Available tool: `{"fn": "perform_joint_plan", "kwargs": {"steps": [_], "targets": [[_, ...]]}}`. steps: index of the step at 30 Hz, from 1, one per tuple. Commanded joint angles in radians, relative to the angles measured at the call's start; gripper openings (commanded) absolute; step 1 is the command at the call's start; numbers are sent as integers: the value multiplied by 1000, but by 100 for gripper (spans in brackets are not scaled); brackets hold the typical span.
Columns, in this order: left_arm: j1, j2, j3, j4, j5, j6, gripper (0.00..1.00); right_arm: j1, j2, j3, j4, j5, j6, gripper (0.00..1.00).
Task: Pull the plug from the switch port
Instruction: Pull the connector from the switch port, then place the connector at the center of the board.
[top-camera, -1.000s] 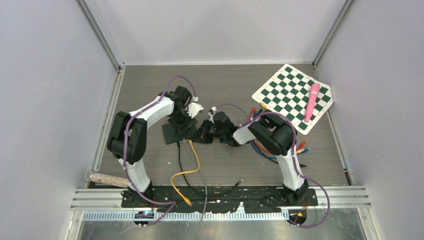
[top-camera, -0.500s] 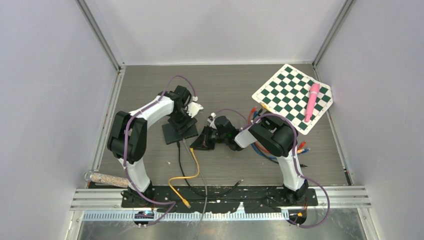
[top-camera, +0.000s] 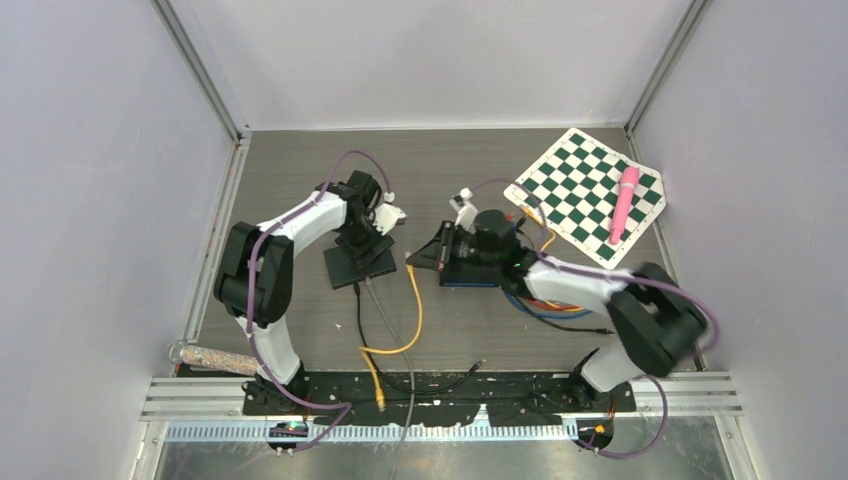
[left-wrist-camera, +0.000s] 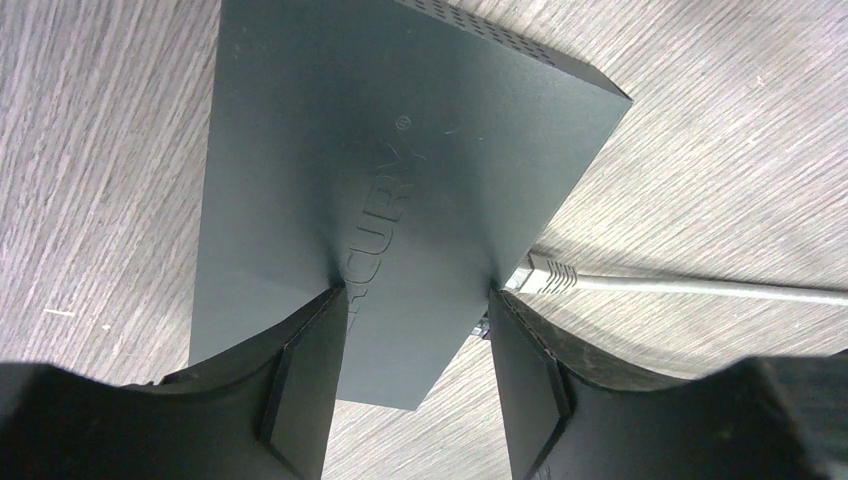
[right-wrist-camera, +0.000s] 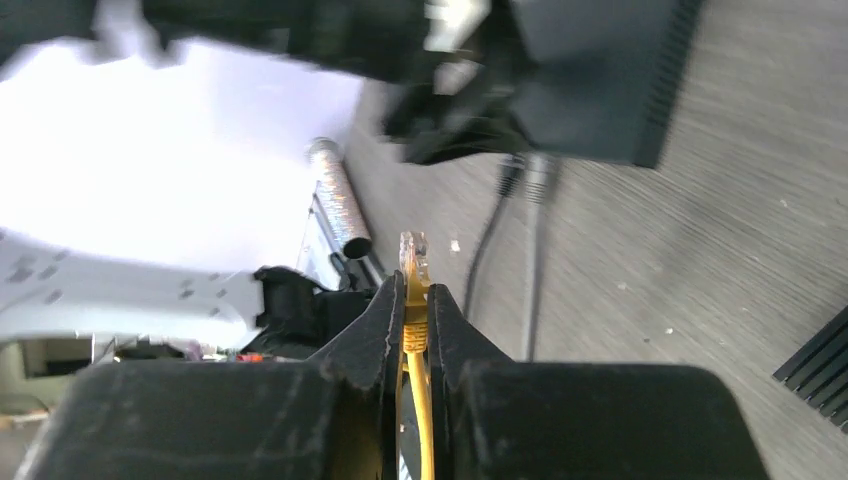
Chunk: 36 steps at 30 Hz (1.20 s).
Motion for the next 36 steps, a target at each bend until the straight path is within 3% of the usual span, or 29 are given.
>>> {"fn": "perform_joint_plan", "kwargs": {"steps": [1,8,14,18,22,24,30,36], "targets": [[-6,52,-28,62,138,-10,57,3,-325,-58,-142,27,-228,5],[-4,50,-29,63,140,-12,57,-7,-647,-14,-297,-45,-299,5],[-4,45,-36,68,138,-13,57,-68,-745,98,-525,88,-377,5],[-4,49,-30,62,140,-13,57,-131,-572,192,-714,257,-403,5],[-4,48,-31,64,141,-12,57,-240,-295,210,-645,77,-331,5],[-4,50,-29,61,142,-10,57,-258,-133,296,-642,4,-330,5],[-4,48,-33,63,142,-11,57,-261,225,609,-791,-7,-409,5],[-3,54,-24,57,143,-10,57,-262,405,824,-903,16,-464,5]]}}
